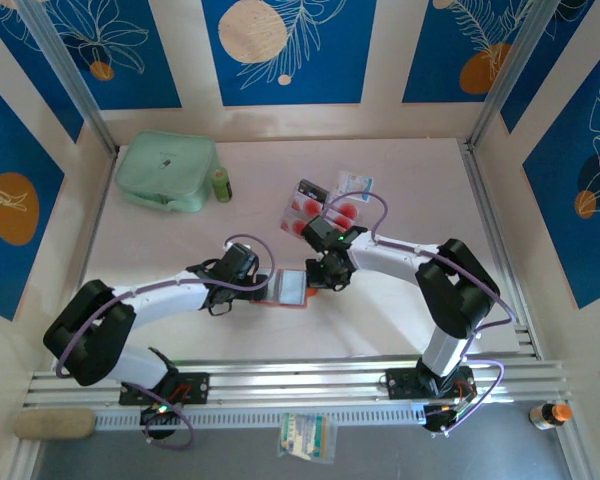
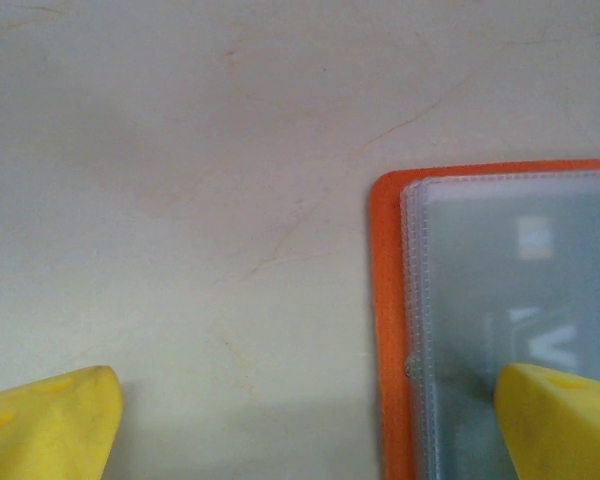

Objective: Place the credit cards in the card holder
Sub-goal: Move the card holder to the center of the table, then pick up the credit card from the storage box.

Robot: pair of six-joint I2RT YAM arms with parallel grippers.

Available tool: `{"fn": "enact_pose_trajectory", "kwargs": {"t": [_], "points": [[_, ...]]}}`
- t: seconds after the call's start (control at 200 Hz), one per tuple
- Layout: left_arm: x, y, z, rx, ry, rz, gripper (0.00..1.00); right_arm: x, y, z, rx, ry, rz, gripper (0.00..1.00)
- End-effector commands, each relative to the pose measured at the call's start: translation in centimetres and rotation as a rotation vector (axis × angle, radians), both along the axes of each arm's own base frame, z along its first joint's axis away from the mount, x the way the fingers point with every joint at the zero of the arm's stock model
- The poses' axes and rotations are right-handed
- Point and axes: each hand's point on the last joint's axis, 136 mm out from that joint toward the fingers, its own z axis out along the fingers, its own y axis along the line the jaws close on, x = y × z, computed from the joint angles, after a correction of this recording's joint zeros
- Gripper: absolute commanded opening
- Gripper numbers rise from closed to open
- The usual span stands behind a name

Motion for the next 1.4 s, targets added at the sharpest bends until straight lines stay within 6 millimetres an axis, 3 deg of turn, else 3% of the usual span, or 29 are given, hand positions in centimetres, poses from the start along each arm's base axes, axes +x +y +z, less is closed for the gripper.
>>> {"fn": "enact_pose_trajectory", "kwargs": {"t": [0.0, 0.225, 0.29, 0.435, 0.58, 0.725, 1.115, 1.395], "points": [[0.7, 0.0, 0.8, -0.018, -0.028, 0.014, 0.95, -0.4, -1.3, -0.6, -0.039, 0.014, -0.004, 0.00], [0.5, 0.0, 0.5, -0.018, -0.024, 0.016, 0.95, -0.3, -1.5, -0.6, -0.035, 0.020, -0.011, 0.00], [0.5, 0.1, 0.5, -0.019, -0.023, 0.018, 0.95, -0.3, -1.2, -0.1, -0.013, 0.019, -0.005, 0.12], [0.4, 0.1, 0.3, -0.019, -0.019, 0.019, 0.95, 1.0, -0.8, 3.5, 0.032, -0.059, 0.007, 0.36], [0.3, 0.1, 0.2, -0.020, -0.017, 0.022, 0.95, 3.8, -1.3, 7.6, 0.078, -0.161, 0.024, 0.40], [0.3, 0.1, 0.2, -0.026, -0.018, 0.027, 0.95, 7.0, -2.5, 9.6, 0.070, -0.223, 0.062, 0.40], [0.1, 0.4, 0.1, -0.021, -0.018, 0.030, 0.95, 11.9, -4.2, 9.5, -0.138, -0.275, 0.188, 0.38], [0.0, 0.4, 0.0, -0.024, -0.017, 0.032, 0.95, 13.8, -4.3, 8.6, -0.271, -0.300, 0.249, 0.36]]}}
